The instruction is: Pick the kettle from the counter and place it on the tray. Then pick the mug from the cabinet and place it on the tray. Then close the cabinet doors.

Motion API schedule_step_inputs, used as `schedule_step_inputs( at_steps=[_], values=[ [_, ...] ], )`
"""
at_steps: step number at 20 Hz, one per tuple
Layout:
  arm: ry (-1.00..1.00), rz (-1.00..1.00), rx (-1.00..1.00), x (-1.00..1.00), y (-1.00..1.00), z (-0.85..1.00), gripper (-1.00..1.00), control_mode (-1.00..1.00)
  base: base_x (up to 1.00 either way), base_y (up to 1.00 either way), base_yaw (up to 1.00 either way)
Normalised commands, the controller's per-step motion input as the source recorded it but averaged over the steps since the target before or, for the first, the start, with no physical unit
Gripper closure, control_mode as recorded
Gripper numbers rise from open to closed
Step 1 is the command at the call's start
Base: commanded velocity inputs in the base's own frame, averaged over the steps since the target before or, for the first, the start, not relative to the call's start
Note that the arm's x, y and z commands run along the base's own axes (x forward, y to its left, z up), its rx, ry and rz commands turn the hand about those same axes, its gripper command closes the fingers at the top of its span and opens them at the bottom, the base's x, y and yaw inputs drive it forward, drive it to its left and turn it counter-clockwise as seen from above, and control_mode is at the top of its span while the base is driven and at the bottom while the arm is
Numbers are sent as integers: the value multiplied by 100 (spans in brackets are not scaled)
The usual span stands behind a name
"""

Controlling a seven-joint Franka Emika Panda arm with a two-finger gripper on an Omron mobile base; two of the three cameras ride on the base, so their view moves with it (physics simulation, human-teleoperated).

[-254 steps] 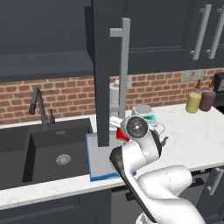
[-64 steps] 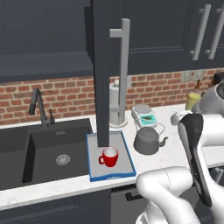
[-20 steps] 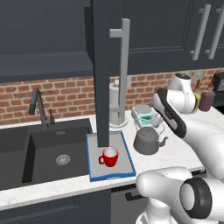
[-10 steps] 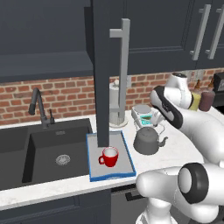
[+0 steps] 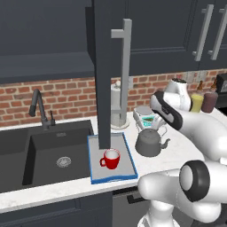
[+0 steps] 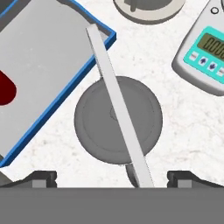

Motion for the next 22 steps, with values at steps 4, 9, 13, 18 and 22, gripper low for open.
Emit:
schedule_step_inputs(
  at_steps=[4, 9, 13, 18, 22],
  values=[
    [0, 4, 0, 22, 0, -15, -100, -100, 0, 0, 0],
    [0, 6, 0, 27, 1, -17, -100, -100, 0, 0, 0],
    [0, 7, 0, 27, 2, -15, -100, -100, 0, 0, 0],
    [0, 6, 0, 21, 2, -14, -100, -100, 0, 0, 0],
    [0, 4, 0, 15, 6, -15, -100, -100, 0, 0, 0]
  ],
)
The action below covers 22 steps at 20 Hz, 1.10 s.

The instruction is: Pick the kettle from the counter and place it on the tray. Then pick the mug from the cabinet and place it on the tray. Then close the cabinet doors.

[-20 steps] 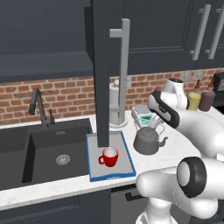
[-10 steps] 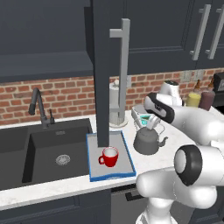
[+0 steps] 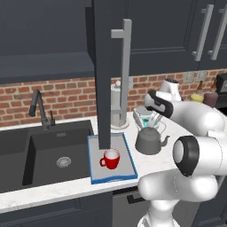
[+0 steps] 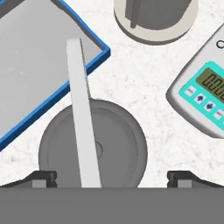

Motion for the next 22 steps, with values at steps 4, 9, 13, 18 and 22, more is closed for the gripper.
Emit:
schedule_step_inputs(
  at_steps=[4, 9, 13, 18, 22],
  values=[
    [0, 1, 0, 5, 8, -16, -100, -100, 0, 0, 0],
    [0, 0, -2, -10, 6, -20, 100, -100, 0, 0, 0],
    [0, 0, 0, -13, 9, -11, 100, -100, 0, 0, 0],
    [0, 0, 0, -8, 14, -7, 100, -100, 0, 0, 0],
    [-6, 0, 0, -15, 10, 0, 100, -100, 0, 0, 0]
  ],
)
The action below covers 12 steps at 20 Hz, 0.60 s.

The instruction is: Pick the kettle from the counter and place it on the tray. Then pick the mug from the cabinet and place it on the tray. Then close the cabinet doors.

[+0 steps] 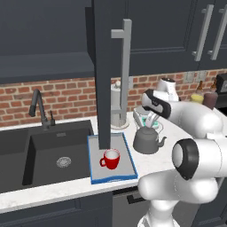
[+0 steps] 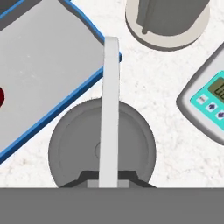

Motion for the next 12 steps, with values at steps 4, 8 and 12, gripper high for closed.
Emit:
schedule_step_inputs(
  at_steps=[4, 8, 12],
  values=[
    [-12, 0, 0, -23, 1, 29, 100, -100, 0, 0, 0],
    [-10, 0, 0, -14, 9, 47, 100, -100, 0, 0, 0],
    [-6, 1, 0, 0, 26, 38, 100, -100, 0, 0, 0]
  ],
)
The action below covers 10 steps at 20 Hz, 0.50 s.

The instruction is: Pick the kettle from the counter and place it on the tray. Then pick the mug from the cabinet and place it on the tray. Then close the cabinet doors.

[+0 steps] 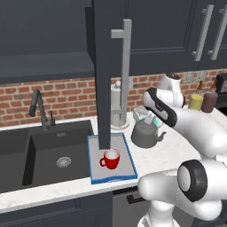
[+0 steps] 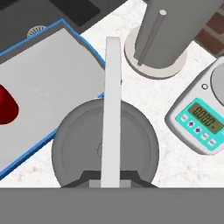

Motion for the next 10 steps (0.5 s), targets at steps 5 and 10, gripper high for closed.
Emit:
schedule_step_inputs(
  at_steps=[5, 10],
  values=[
    [0, 3, 1, 0, 43, 17, 100, -100, 0, 0, 0],
    [0, 4, 1, 0, 52, 0, 100, -100, 0, 0, 0]
  ],
)
